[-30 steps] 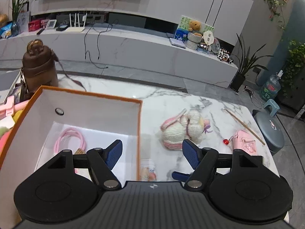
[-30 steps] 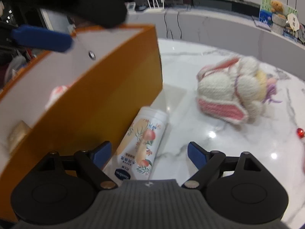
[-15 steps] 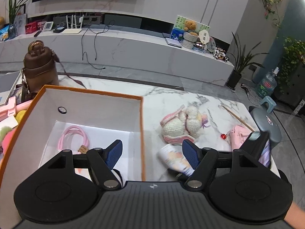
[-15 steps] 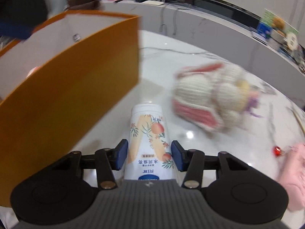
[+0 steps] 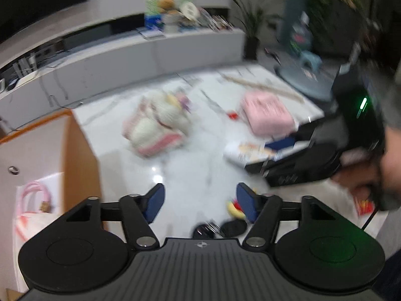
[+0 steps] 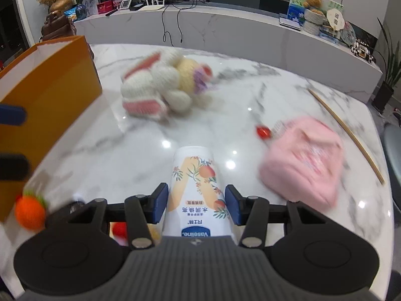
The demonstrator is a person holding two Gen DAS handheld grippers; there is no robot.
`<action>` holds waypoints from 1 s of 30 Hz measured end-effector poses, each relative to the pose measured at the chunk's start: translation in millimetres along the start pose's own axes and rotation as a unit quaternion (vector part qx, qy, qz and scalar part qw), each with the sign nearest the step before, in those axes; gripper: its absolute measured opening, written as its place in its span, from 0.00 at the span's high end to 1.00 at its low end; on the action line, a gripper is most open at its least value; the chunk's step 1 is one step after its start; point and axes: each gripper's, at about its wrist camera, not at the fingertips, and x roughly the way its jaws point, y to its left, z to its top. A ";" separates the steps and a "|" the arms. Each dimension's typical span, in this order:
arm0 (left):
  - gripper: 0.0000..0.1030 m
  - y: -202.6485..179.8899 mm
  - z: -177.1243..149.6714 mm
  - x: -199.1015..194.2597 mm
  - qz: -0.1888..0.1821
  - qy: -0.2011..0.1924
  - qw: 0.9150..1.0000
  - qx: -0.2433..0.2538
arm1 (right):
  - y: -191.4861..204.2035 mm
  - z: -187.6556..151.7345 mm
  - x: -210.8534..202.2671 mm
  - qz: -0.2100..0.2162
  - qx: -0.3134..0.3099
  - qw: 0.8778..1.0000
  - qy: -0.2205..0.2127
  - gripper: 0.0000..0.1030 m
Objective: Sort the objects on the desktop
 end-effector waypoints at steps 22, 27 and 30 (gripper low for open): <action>0.44 -3.4 -34.8 58.0 -0.004 0.085 0.995 0.045 | -35.0 -41.6 -10.7 0.020 -0.021 0.999 0.024 0.49; 0.51 -6.2 -34.6 55.3 -0.009 0.101 0.993 0.051 | -30.2 -41.2 -9.7 0.011 -0.039 0.999 0.027 0.47; 0.57 -4.1 -35.6 54.5 -0.020 0.108 0.993 0.045 | -29.9 -40.2 -8.5 0.012 -0.038 0.999 0.028 0.44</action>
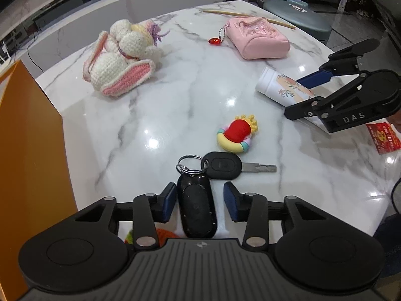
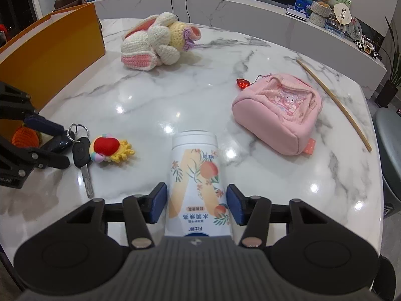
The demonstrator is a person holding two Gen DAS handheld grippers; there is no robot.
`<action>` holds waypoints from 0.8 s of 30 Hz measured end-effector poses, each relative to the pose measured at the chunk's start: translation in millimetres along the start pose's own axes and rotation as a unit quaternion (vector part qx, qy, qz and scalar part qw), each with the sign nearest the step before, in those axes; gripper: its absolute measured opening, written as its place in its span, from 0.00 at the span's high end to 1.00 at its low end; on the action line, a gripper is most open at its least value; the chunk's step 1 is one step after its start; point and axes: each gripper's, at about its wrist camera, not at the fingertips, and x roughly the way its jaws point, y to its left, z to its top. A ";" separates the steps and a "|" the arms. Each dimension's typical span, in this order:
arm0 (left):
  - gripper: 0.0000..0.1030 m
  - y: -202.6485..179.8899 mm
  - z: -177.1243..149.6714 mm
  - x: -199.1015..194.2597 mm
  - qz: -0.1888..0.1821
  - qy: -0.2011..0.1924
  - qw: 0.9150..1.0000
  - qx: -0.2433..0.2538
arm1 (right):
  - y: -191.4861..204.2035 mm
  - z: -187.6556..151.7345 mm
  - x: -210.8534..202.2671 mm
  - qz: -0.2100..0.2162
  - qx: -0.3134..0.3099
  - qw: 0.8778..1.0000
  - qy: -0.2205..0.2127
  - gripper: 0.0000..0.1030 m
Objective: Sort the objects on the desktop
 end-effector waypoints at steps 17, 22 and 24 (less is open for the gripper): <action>0.65 -5.5 -1.6 -1.9 -0.001 0.003 1.000 0.013 | 3.2 5.7 3.2 0.001 -0.002 1.000 -0.006 0.47; 0.65 -8.9 -0.2 -1.7 0.003 0.005 1.000 0.015 | 2.9 6.8 2.5 0.002 -0.001 1.000 -0.001 0.51; 0.65 -9.8 0.9 -3.2 0.003 0.002 1.000 0.015 | 3.0 6.9 1.6 0.002 0.003 1.000 0.000 0.52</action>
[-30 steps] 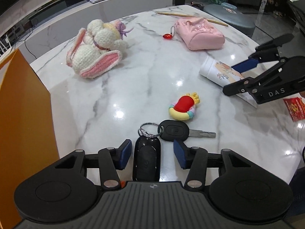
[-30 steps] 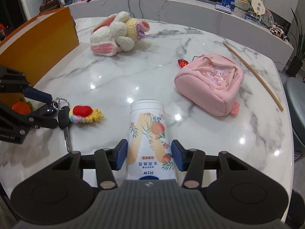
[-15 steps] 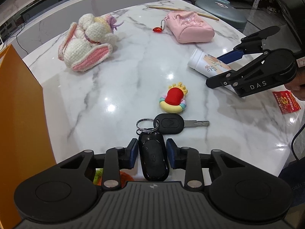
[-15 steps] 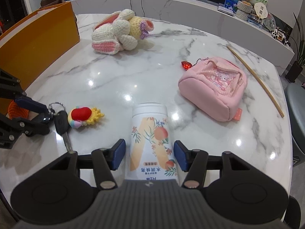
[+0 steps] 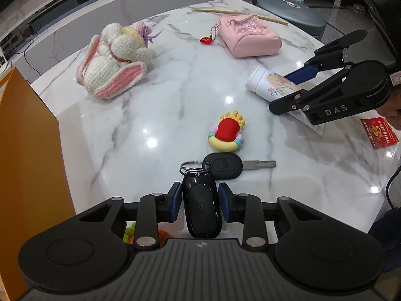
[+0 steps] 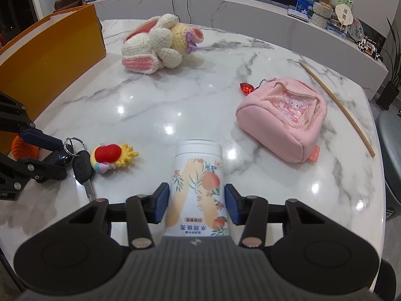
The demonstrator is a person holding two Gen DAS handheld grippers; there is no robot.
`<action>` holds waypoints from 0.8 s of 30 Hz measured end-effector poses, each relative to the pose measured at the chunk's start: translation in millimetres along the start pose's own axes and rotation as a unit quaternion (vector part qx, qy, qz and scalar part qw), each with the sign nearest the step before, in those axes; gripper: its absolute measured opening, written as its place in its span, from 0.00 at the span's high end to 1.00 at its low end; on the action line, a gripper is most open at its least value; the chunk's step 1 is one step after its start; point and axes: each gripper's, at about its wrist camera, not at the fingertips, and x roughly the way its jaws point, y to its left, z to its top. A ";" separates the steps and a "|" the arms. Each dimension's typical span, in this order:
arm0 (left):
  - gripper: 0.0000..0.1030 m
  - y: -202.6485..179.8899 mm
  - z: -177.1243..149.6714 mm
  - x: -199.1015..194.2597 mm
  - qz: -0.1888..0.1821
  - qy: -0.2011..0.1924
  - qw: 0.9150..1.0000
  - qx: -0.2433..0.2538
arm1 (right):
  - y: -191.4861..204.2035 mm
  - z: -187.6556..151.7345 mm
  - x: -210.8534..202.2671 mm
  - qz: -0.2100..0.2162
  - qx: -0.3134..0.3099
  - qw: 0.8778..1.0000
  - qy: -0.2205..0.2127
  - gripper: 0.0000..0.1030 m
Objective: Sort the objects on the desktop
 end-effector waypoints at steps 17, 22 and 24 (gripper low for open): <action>0.65 -1.1 8.6 -41.5 -0.004 -0.048 0.999 -0.019 | 7.8 12.1 -33.1 -0.004 0.006 0.999 -0.034 0.52; 0.65 -2.6 10.8 -51.1 -0.007 -0.060 0.998 -0.025 | 10.4 18.7 -45.0 -0.006 0.006 0.999 -0.047 1.00; 0.65 -5.2 11.9 -52.4 -0.007 -0.063 0.998 -0.024 | 8.4 19.8 -47.7 -0.007 0.012 0.999 -0.049 1.00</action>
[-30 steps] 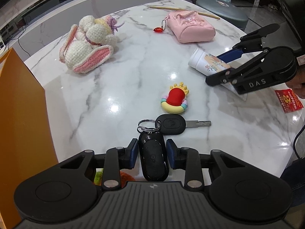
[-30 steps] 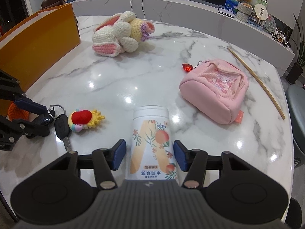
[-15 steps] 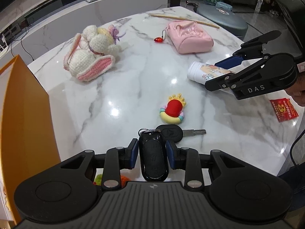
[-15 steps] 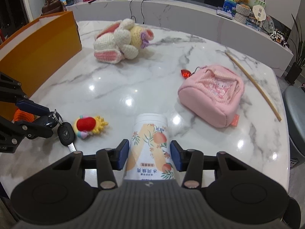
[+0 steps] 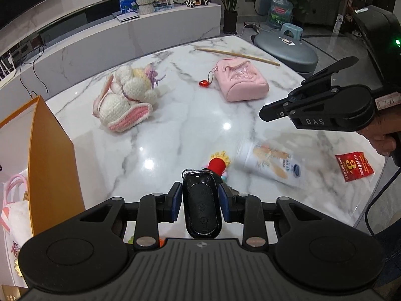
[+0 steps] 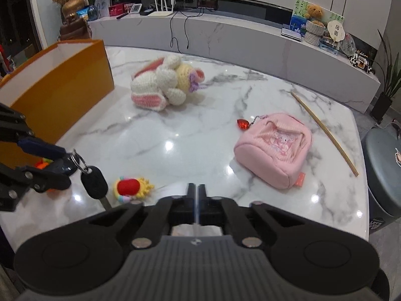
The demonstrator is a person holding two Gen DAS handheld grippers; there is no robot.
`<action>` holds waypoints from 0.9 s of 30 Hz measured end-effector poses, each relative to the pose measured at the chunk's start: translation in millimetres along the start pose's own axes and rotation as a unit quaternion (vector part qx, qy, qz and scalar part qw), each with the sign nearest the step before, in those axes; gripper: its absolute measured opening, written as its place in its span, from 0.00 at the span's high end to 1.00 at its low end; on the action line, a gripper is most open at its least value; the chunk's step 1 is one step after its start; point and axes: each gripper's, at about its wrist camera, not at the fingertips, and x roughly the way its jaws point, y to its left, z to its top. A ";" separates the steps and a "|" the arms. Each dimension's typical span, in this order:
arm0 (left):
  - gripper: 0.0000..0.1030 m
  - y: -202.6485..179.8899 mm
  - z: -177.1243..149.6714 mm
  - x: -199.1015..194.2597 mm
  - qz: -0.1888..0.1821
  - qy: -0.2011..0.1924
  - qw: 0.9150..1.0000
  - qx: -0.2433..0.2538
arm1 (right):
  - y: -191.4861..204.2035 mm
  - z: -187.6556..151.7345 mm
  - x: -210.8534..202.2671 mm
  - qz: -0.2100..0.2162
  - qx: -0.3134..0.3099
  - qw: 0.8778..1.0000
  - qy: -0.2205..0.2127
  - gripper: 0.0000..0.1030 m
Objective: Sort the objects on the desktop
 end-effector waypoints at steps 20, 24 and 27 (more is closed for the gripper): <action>0.65 4.7 -1.2 -7.4 -0.002 -0.005 1.000 -0.005 | 30.6 -27.2 35.7 0.103 -0.134 0.982 0.082 0.51; 0.65 7.1 0.3 -12.7 -0.002 -0.014 1.000 -0.009 | 25.8 -20.4 31.5 0.089 -0.101 0.987 0.092 0.53; 0.66 9.9 2.0 -19.9 0.000 -0.026 1.000 -0.014 | 23.9 -13.1 21.4 0.087 -0.078 0.990 0.075 0.54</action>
